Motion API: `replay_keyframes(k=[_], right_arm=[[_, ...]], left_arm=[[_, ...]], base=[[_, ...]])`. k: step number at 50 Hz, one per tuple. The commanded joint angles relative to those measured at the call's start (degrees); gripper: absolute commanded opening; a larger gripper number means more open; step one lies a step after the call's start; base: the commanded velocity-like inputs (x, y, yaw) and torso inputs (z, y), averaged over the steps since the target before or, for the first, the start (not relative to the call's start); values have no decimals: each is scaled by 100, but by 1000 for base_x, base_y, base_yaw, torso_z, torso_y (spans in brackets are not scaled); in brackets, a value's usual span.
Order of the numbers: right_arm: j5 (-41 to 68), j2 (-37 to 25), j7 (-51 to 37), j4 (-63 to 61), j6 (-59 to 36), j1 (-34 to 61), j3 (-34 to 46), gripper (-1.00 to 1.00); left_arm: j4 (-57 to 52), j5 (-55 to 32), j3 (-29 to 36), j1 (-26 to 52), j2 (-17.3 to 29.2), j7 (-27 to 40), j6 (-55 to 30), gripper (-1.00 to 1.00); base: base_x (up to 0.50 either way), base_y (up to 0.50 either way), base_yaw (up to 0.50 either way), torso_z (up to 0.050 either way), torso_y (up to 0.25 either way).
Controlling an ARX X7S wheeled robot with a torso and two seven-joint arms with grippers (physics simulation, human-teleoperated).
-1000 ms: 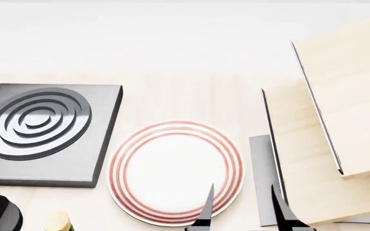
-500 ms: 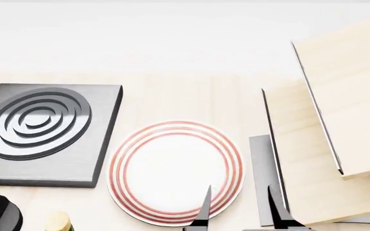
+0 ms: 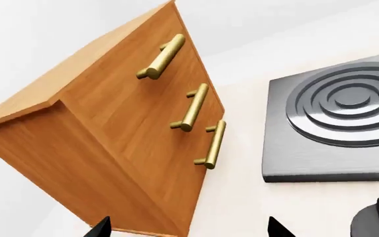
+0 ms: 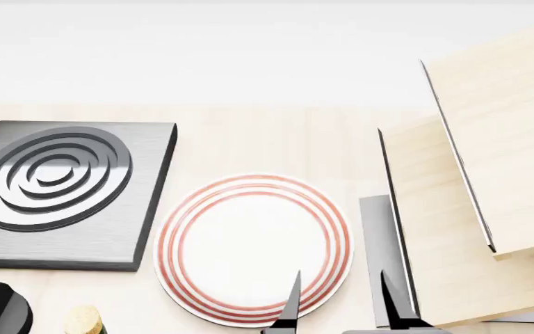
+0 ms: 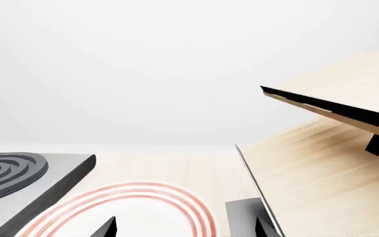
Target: Pick up the akita bowl and put it on the plate.
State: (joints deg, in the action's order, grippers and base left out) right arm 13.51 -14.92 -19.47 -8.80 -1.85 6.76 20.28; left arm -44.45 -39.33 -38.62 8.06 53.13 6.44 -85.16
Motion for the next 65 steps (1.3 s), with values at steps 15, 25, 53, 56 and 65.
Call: replay_keyframes(k=[15,25,53,56,65], right_arm=[[36,32,6,303,116,83,77,100],[36,33,-3,337,122,95,125,100],[62,27,-34,459,148,153,210,100],[71,22,-39,462,141,162,214,100],[74,11,-64,453,138,172,228,100]], left_arm=[[487,-193,163,-741,64,-169,-2,100],[825,-170,177,-1024,-31,-336,308,100],[1338,-76,694,-1435,-39,-487,607,100],[1340,-108,741,-1460,-23,-509,575,100],[1453,-55,874,-1590,-2,-524,659,100]], base=[[0,0,0,0,0],[0,0,0,0,0],[0,0,0,0,0],[0,0,0,0,0],[0,0,0,0,0]])
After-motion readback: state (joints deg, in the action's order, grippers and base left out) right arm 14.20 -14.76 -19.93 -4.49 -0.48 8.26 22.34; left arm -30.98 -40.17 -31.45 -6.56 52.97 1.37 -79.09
